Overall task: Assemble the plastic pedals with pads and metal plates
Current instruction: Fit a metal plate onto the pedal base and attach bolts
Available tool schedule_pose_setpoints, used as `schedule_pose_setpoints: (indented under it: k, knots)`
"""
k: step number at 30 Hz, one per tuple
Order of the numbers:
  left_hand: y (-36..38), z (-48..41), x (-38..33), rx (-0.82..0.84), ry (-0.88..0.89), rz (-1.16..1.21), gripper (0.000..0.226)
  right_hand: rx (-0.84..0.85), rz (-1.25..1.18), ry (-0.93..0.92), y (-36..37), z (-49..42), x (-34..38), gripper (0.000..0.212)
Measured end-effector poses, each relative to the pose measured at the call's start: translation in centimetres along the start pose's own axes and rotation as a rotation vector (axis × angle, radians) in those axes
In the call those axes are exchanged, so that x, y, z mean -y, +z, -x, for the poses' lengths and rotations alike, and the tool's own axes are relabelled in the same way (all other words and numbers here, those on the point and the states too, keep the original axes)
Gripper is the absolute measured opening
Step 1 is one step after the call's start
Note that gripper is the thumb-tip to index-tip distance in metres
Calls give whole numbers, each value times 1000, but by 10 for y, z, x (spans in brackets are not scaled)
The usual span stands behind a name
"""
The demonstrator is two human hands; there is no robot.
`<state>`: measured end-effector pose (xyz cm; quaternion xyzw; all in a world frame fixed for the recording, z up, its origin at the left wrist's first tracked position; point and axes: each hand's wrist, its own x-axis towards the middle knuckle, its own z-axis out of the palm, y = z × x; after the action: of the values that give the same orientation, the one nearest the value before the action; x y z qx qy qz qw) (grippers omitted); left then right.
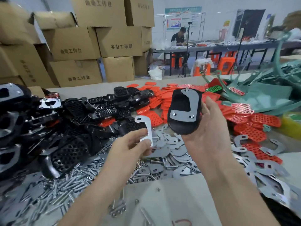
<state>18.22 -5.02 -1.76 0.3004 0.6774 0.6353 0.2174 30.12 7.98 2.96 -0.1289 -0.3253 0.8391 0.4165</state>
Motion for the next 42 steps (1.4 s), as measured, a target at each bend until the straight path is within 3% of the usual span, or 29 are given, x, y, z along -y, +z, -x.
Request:
schedule_pose_setpoints:
  k: [4, 12, 20, 25, 30, 34, 37, 42]
  knots:
    - [-16, 9, 17, -79, -26, 27, 18, -13, 37, 134, -10, -1, -37, 43]
    - [-18, 6, 18, -154, 8, 48, 10, 81, 111, 243, -17, -2, -65, 47]
    - [-15, 8, 22, -181, 23, -14, 3, 164, 208, 254, -21, -6, -76, 36]
    - [-15, 10, 23, -197, -26, 26, 9, 154, 240, 297, -23, -7, -78, 38]
    - [-16, 10, 20, -208, -44, 24, 36, 173, 244, 287, -24, -7, -78, 37]
    - [-22, 8, 21, -185, -11, 28, 32, 161, 243, 286, -26, -8, -77, 41]
    - [-25, 6, 26, -201, -32, 181, 16, 203, 273, 276, -27, -5, -77, 39]
    - [-28, 5, 21, -117, -19, 413, 25, 221, 273, 256, -24, -5, -76, 40]
